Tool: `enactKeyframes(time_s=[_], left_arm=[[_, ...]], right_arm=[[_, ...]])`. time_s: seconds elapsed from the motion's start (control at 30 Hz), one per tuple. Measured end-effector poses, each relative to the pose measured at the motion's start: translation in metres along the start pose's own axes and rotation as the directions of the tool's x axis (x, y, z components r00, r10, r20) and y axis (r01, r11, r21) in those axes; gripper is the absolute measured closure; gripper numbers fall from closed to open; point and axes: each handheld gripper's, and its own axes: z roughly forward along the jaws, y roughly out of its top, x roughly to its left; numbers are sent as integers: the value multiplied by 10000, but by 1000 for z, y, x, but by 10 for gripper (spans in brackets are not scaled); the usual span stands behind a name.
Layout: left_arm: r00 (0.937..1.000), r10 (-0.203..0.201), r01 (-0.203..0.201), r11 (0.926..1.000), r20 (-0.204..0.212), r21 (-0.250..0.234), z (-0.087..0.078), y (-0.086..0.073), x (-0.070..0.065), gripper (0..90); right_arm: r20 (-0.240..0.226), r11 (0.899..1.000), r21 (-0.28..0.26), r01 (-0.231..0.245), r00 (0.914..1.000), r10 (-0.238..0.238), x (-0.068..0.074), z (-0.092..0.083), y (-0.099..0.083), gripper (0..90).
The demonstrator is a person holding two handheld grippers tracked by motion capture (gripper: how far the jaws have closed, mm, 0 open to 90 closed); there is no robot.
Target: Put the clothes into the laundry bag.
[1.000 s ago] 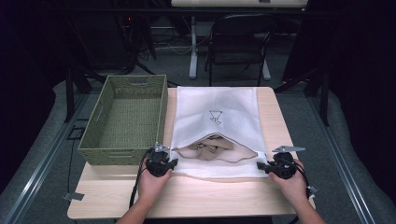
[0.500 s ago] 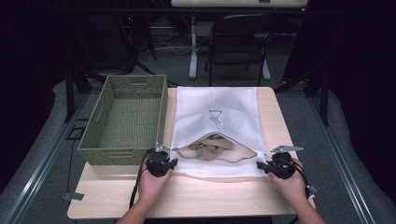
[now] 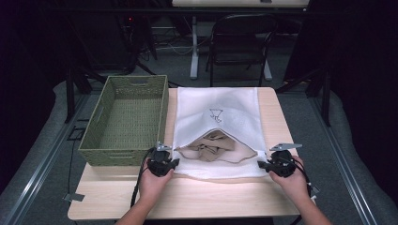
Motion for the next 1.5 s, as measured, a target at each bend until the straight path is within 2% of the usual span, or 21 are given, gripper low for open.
enactKeyframes(time_s=[0.13,0.3,0.47,0.57,0.73,0.9,1.17,1.3,1.4,1.5], left_arm=[[9998,201,-201,9997,-5,139,0,2,-1,835],[9995,246,-254,9985,177,484,-2,11,-1,835],[9989,447,-457,9949,131,901,-5,20,-4,832],[9988,439,-459,9924,202,1139,-6,24,-4,832],[9986,489,-514,9902,218,1299,-10,31,-3,833],[9980,604,-623,9891,181,1336,-15,38,-2,833],[9964,845,-850,9829,97,1632,-24,51,-7,832],[9965,824,-840,9806,161,1773,-26,58,-6,833],[9965,831,-841,9802,132,1794,-29,62,-6,833],[9960,890,-893,9803,91,1761,-34,66,-7,833]], right_arm=[[-129,9997,214,124,9998,-122,-2,-2,6,810],[-215,9971,590,483,9987,-471,-2,-5,16,809],[-74,9881,1037,1134,9935,-1132,4,-5,23,809],[-72,9831,1266,1320,9912,-1322,5,-5,25,809],[-267,9821,1527,1103,9939,-1075,2,-7,30,810],[-395,9858,1380,953,9951,-906,0,-12,35,813],[-351,9820,1510,1137,9934,-1096,-2,-21,47,813],[-384,9829,1524,1033,9944,-986,-4,-25,52,812],[-364,9790,1576,1290,9915,-1248,-4,-26,54,811],[-282,9802,1459,1337,9910,-1310,-3,-27,57,811]])
